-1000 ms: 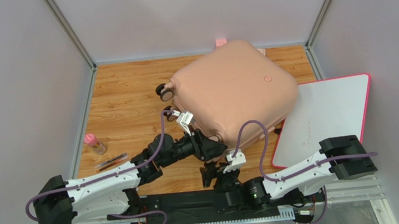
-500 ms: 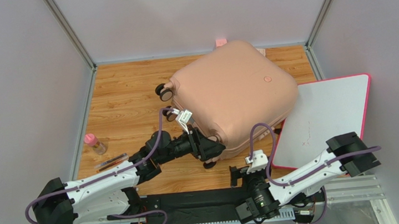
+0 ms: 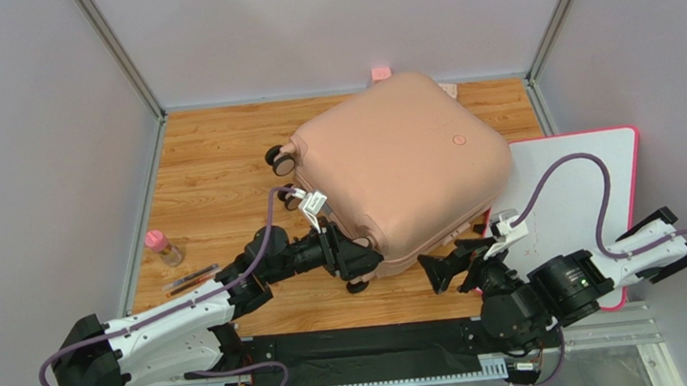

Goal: Pack the luggage
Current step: Zip the luggage at the center of the board.

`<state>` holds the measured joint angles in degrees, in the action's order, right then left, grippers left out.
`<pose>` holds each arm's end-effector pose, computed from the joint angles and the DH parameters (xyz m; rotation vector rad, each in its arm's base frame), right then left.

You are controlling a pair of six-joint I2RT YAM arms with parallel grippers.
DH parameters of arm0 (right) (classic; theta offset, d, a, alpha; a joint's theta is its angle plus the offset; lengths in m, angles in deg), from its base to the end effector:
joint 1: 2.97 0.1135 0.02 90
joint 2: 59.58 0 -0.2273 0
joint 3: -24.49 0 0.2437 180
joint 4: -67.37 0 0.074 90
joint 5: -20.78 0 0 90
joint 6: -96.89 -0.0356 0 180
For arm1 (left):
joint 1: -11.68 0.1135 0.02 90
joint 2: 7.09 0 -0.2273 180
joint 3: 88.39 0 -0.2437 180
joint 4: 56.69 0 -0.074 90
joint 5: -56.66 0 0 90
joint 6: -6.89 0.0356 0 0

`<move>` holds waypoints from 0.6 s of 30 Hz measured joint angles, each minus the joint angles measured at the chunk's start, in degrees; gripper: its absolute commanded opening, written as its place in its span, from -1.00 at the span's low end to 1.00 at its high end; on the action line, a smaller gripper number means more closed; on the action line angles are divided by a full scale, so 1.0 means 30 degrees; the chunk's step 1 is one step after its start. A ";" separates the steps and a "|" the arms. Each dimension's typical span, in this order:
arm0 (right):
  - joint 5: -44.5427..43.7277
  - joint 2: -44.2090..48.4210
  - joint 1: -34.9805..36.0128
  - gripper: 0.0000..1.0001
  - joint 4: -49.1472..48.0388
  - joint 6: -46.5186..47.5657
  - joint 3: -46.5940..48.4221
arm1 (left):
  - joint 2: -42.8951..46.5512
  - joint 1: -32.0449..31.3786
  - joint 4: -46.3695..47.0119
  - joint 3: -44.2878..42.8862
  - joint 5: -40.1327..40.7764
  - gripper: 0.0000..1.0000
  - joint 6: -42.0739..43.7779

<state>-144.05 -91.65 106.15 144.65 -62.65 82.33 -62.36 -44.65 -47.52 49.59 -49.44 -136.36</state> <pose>0.0001 0.1045 0.2749 -0.1532 1.8103 0.5970 0.1224 -0.2016 0.2368 0.3041 1.9109 -1.6160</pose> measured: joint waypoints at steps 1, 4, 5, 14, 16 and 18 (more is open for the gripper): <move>-0.0197 0.0313 -0.0007 1.00 -0.0481 0.1100 0.0022 | 0.0007 0.0022 -0.0007 0.0000 -0.0044 -0.66 0.0015; -0.0736 -0.0036 -0.0168 1.00 -0.1370 0.3708 0.0699 | 0.0007 0.0044 -0.0015 0.0000 -0.0124 -0.64 0.0066; -0.0896 -0.0488 -0.0342 1.00 -0.1508 0.4466 0.1195 | 0.0000 0.0044 -0.0015 0.0000 -0.0131 -0.63 0.0073; 0.1370 -0.6237 -0.6849 1.00 -0.4911 1.1417 0.6309 | -0.0015 0.0080 -0.0015 -0.0007 -0.0262 -0.50 0.0189; 0.2783 -0.7089 -0.8706 1.00 -0.6200 1.3027 0.6535 | -0.0015 0.0080 -0.0015 -0.0007 -0.0291 -0.49 0.0233; 0.5027 -0.7635 -1.0732 1.00 -0.7264 1.4039 0.6674 | -0.0015 0.0080 -0.0015 -0.0007 -0.0313 -0.47 0.0299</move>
<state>-128.96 -114.56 73.95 122.86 -20.53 102.35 -62.40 -44.41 -47.57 49.57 -50.38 -135.46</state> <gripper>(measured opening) 0.998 0.713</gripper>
